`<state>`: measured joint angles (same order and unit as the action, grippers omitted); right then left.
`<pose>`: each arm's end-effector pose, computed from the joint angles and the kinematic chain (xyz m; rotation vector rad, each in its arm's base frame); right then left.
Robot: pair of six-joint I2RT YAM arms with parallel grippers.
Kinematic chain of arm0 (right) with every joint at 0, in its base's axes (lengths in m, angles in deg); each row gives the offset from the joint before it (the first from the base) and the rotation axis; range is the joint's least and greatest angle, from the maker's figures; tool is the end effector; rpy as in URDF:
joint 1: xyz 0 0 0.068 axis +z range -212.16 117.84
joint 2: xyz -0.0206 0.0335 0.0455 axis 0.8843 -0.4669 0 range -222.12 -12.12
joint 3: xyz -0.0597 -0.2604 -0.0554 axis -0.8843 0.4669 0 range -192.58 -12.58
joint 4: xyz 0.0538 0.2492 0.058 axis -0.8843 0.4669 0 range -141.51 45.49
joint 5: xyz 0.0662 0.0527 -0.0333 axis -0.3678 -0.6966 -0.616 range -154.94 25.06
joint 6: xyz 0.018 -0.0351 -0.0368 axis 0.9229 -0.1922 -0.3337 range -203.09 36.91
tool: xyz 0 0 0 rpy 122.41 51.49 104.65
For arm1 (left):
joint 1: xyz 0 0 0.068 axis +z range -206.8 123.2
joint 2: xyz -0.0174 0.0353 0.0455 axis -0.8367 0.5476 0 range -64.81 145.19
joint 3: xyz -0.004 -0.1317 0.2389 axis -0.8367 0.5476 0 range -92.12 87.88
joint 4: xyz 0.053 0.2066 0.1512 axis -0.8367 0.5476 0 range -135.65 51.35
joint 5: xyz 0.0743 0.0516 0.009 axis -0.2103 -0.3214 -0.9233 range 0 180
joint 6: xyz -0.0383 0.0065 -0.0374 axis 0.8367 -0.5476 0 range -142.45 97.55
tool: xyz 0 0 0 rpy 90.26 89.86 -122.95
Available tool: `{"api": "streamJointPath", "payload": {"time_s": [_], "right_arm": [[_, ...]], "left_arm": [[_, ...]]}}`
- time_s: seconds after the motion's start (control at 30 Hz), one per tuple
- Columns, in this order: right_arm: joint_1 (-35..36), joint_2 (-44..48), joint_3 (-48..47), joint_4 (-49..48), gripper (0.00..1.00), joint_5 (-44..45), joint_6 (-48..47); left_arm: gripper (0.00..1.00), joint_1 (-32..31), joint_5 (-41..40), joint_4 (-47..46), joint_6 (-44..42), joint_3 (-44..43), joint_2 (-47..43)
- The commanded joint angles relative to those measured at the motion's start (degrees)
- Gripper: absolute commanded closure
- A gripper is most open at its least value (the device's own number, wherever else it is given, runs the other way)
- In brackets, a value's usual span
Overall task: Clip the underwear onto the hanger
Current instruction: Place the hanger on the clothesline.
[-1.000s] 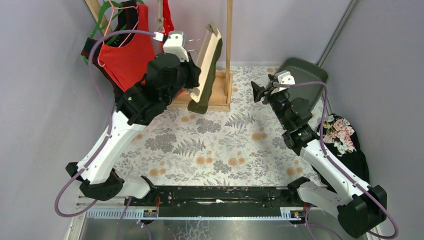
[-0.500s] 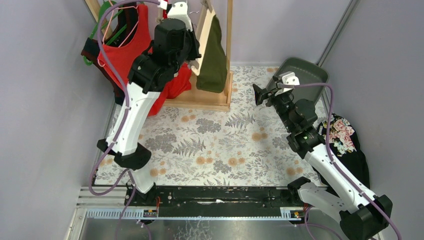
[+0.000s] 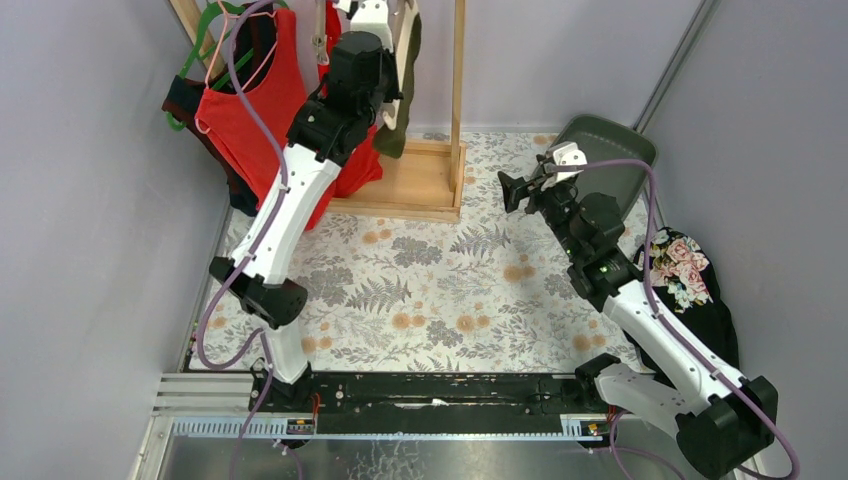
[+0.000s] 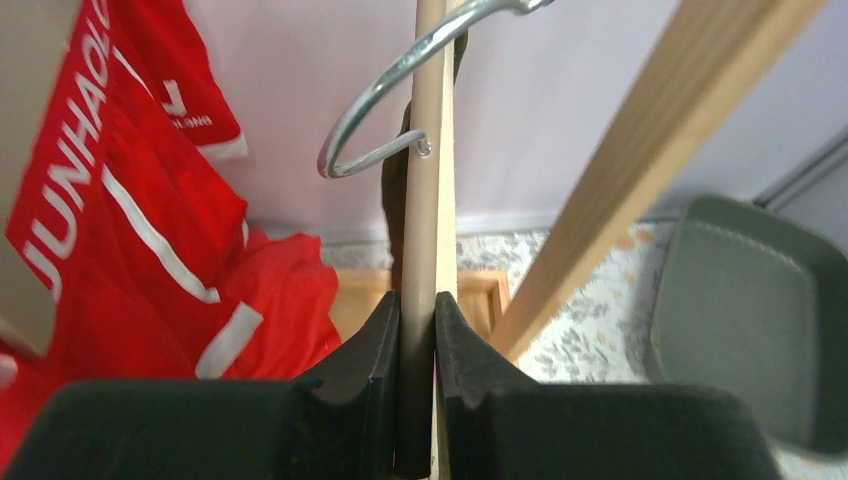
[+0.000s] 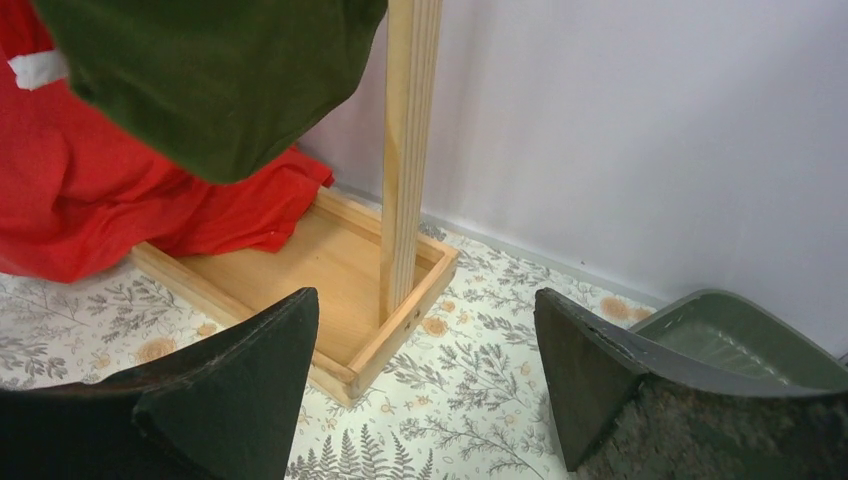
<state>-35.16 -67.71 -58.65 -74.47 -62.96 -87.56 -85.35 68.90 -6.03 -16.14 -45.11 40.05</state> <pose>0.2046 0.1028 0.3755 -0.3359 1.3003 0.3097 0.3404 -0.1706 0.5158 0.0759 1.7576 -0.1168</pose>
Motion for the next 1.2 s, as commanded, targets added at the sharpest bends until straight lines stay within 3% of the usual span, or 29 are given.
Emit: {"api": "streamJointPath", "payload": {"time_s": [0.0,0.33,0.5,0.73,0.93,1.17], "right_arm": [[0.39,-0.81,-0.18,-3.18,0.15,-1.82,0.39],[0.40,-0.50,1.24,-5.13,0.15,-3.11,0.36],[0.35,-1.29,1.32,-5.25,0.15,-4.07,0.25],[0.41,-1.54,1.59,-5.38,0.15,-4.96,0.34],[0.36,-0.95,1.84,-5.34,0.15,-5.54,0.25],[0.41,-0.45,1.85,-3.92,0.15,-6.90,0.42]], "left_arm": [[1.00,3.26,-1.26,-14.17,-2.28,-2.30,2.56],[1.00,7.25,1.13,-28.60,-5.41,-3.47,7.59],[1.00,7.55,1.52,-31.23,-5.97,-5.35,9.08],[1.00,7.62,2.50,-38.57,-5.65,0.96,6.49],[1.00,7.71,0.97,-36.33,-5.95,-6.36,10.59],[1.00,8.11,-0.75,-39.41,-6.54,-9.22,13.65]]}}
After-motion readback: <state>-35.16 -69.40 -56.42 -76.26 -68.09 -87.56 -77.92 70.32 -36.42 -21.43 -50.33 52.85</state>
